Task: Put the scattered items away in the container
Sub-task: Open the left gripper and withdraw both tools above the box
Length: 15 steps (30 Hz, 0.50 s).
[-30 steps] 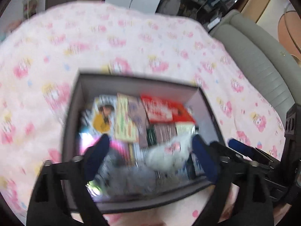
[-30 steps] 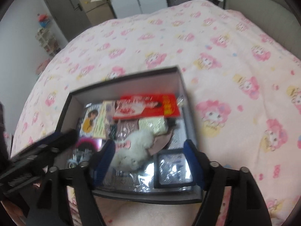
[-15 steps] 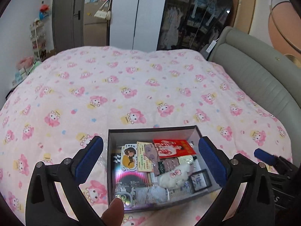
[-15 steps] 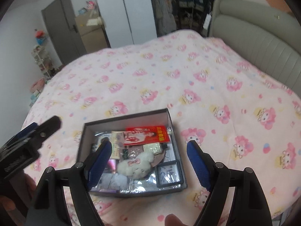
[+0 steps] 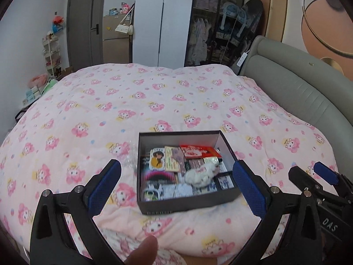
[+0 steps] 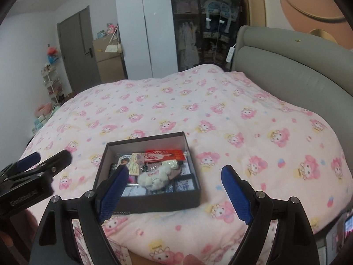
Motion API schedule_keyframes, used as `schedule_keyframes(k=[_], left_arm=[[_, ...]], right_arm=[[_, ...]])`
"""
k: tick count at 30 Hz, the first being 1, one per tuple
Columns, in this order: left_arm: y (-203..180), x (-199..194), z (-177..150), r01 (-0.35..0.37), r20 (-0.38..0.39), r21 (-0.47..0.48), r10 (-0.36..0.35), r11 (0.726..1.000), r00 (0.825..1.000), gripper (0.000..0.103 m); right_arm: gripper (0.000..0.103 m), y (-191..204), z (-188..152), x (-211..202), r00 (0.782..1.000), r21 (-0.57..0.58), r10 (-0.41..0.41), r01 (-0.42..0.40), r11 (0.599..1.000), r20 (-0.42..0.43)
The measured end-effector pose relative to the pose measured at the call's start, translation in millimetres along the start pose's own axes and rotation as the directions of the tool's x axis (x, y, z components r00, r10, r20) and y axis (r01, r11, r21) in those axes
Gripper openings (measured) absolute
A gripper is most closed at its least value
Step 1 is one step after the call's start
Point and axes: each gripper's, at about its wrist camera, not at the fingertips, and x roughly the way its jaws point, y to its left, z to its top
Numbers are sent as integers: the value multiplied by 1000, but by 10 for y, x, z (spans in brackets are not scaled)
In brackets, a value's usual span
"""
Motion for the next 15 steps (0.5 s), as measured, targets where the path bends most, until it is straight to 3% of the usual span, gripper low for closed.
schedule_keyframes(k=[15], left_arm=[[-111, -4, -466, -39, -45, 52, 42, 998, 998, 102]], right_arm=[[86, -28, -471, 18, 998, -4, -47, 47, 999, -52]])
